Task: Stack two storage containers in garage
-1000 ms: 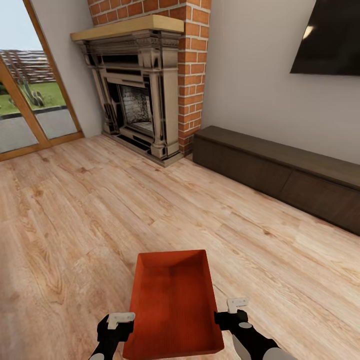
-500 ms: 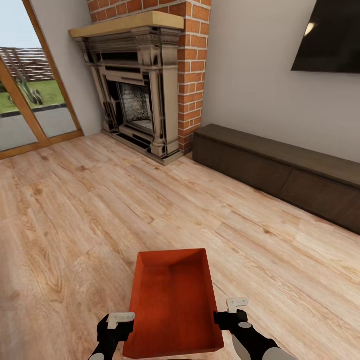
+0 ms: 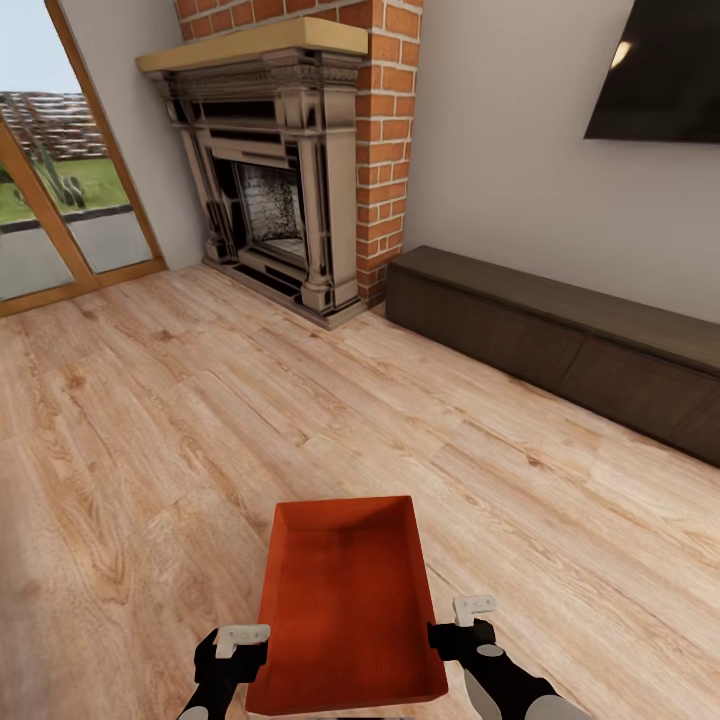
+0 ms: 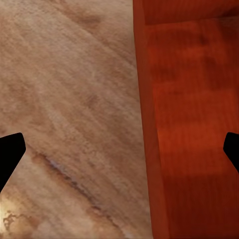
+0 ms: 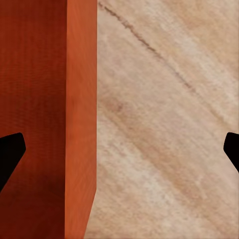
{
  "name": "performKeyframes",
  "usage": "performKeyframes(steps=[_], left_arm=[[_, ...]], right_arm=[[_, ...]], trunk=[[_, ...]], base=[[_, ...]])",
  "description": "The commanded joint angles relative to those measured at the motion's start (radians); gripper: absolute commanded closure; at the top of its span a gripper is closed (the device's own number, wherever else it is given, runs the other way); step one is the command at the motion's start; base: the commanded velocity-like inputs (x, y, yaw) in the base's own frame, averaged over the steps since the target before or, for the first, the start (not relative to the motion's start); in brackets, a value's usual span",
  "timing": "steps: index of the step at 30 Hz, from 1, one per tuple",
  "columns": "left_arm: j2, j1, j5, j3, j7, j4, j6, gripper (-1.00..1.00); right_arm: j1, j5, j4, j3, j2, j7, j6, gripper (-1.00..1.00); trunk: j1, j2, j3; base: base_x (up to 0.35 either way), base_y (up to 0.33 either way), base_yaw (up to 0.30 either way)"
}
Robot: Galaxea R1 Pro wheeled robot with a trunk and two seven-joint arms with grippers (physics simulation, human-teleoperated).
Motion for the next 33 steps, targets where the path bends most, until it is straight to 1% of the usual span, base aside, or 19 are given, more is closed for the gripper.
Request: performKeyframes(steps=[1,3,12,18,27,33], left_arm=[[-0.001,-0.001,-0.011,0.004,0.004,0.001,-0.003,-1.00],[-0.001,-0.001,-0.012,0.004,0.004,0.001,-0.004,-1.00],[-0.001,-0.001,-0.012,0.004,0.004,0.001,-0.004,-1.00],[-0.001,-0.001,-0.012,0.004,0.004,0.001,-0.004,-1.00],[-0.001,-0.001,-0.012,0.004,0.004,0.001,-0.004,-1.00],[-0.001,-0.001,-0.012,0.004,0.004,0.001,-0.004,-1.00]], right_arm=[[-0.001,0.001,0.001,0.007,0.000,-0.006,-0.002,-1.00],[-0.001,0.001,0.001,0.007,0.000,-0.006,-0.002,-1.00],[0.000,0.001,0.001,0.007,0.000,-0.006,-0.003,-1.00],[0.000,0.001,0.001,0.007,0.000,-0.006,-0.002,-1.00],[-0.001,0.001,0.001,0.007,0.000,-0.006,-0.003,-1.00],[0.000,0.001,0.001,0.007,0.000,-0.006,-0.002,-1.00]], trunk=[[0.000,0.000,-0.001],[0.000,0.000,-0.001],[0.034,-0.063,-0.029],[0.034,-0.063,-0.029],[0.069,-0.126,-0.058],[0.069,-0.126,-0.058]], base=[[0.000,0.000,0.000],[0.000,0.000,0.000],[0.000,0.000,0.000],[0.000,0.000,0.000],[0.000,0.000,0.000],[0.000,0.000,0.000]])
